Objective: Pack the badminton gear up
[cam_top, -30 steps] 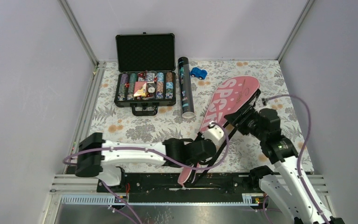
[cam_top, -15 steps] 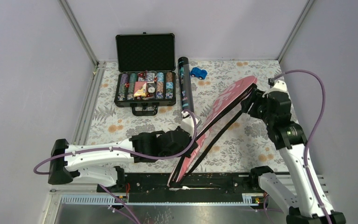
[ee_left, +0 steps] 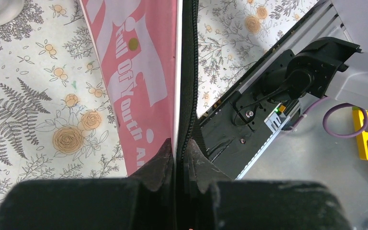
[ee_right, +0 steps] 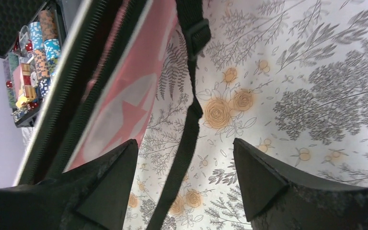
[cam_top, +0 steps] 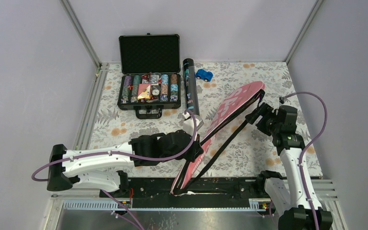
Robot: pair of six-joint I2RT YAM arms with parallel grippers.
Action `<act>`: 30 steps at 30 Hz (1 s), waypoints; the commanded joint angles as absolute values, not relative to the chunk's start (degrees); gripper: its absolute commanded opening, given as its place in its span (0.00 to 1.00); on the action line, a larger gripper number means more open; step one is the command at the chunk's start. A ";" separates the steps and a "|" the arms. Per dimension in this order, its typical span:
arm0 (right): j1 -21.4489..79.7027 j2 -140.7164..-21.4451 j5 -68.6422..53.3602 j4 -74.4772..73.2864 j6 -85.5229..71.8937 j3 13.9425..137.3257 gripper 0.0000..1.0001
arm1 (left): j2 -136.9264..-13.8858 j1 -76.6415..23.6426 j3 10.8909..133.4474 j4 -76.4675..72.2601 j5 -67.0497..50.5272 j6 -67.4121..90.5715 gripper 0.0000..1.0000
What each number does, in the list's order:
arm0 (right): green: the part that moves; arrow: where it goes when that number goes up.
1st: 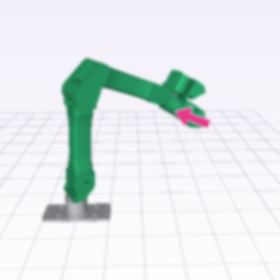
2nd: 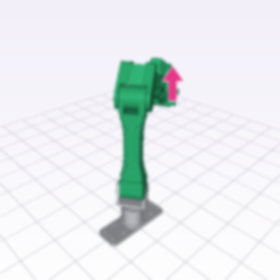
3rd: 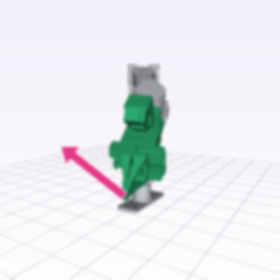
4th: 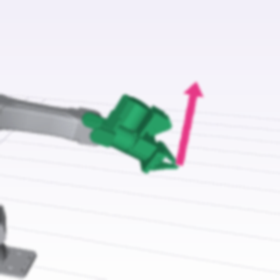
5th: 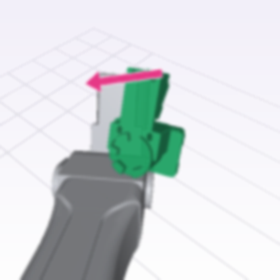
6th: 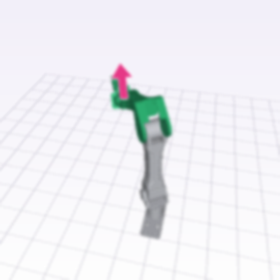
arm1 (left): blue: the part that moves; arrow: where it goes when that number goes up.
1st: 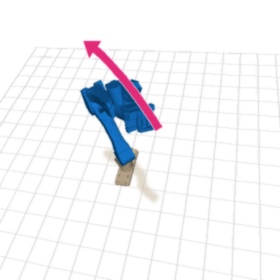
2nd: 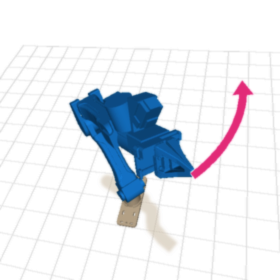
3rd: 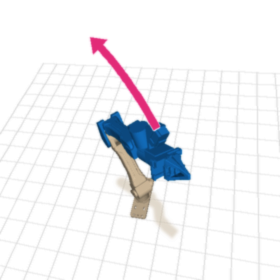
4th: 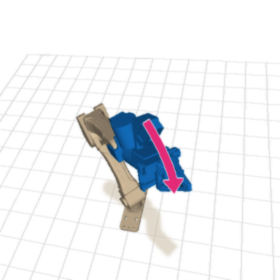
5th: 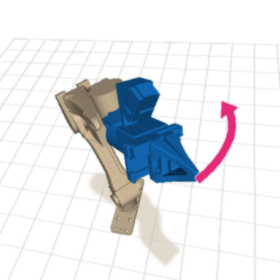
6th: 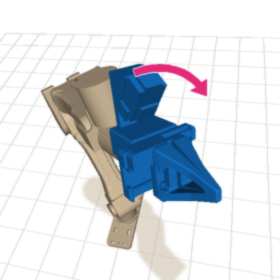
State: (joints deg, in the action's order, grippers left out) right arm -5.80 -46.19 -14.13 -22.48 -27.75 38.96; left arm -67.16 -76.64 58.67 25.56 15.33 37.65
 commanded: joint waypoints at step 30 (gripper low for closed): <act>-5.19 -37.61 -32.09 11.67 -66.23 26.23 0.10 | -65.37 -75.41 55.13 21.33 16.95 39.86 0.00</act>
State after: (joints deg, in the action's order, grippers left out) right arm -5.78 -39.20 -30.37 7.20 -58.06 21.96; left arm -64.99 -75.83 54.46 24.12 15.86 40.07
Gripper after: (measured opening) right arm 0.101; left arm 0.077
